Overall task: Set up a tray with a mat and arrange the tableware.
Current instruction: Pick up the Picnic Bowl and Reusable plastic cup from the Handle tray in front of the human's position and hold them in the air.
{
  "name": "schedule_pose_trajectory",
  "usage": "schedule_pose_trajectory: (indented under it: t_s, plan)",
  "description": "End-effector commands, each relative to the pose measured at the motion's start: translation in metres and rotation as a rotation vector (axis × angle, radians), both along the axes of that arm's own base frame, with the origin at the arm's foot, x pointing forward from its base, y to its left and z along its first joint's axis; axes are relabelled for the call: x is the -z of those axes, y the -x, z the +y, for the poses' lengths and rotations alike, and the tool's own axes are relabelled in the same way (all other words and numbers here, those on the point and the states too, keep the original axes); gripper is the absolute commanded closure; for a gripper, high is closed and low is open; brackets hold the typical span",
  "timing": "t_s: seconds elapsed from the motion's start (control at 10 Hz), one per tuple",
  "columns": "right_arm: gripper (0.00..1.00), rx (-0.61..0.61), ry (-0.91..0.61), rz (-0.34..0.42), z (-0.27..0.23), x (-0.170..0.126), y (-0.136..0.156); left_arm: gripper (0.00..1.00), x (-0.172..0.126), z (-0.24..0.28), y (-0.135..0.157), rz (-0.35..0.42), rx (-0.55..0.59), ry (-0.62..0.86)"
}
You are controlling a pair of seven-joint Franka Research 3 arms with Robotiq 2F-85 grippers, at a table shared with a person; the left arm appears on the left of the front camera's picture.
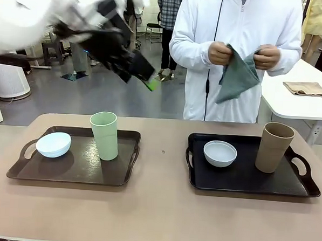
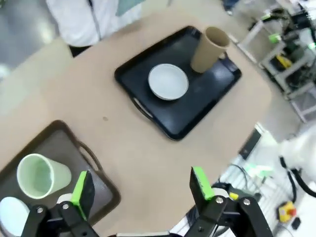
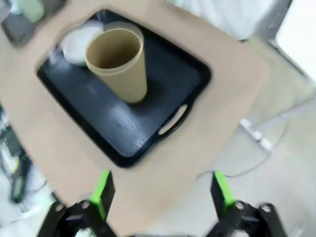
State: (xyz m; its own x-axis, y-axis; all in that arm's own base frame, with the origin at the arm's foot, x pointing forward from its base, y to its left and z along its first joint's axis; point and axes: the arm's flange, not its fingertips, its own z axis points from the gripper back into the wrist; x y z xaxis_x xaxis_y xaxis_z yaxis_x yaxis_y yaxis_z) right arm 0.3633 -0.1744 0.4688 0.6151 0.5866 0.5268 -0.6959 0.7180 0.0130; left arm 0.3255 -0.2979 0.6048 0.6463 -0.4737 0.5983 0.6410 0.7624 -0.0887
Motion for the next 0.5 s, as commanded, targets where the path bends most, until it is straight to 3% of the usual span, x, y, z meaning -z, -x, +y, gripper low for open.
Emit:
schedule_pose_trajectory:
  t_s: [0.0,0.2,0.3,0.4]
  plan:
    - [0.0,-0.228,0.038,-0.029,-0.026,0.033,-0.049,0.0,0.004,-0.056,-0.054,0.079,-0.135,-0.08]
    - [0.0,-0.417,-0.041,-0.121,-0.028,0.051,-0.057,0.0,0.009,-0.092,-0.094,0.134,-0.243,-0.08]
    - [0.0,-0.404,-0.072,-0.158,-0.029,0.048,-0.056,0.0,0.027,-0.048,-0.048,0.066,-0.12,-0.056]
    - [0.0,-0.317,0.038,-0.065,-0.011,0.05,-0.049,0.0,0.027,-0.048,-0.048,0.066,-0.12,-0.056]
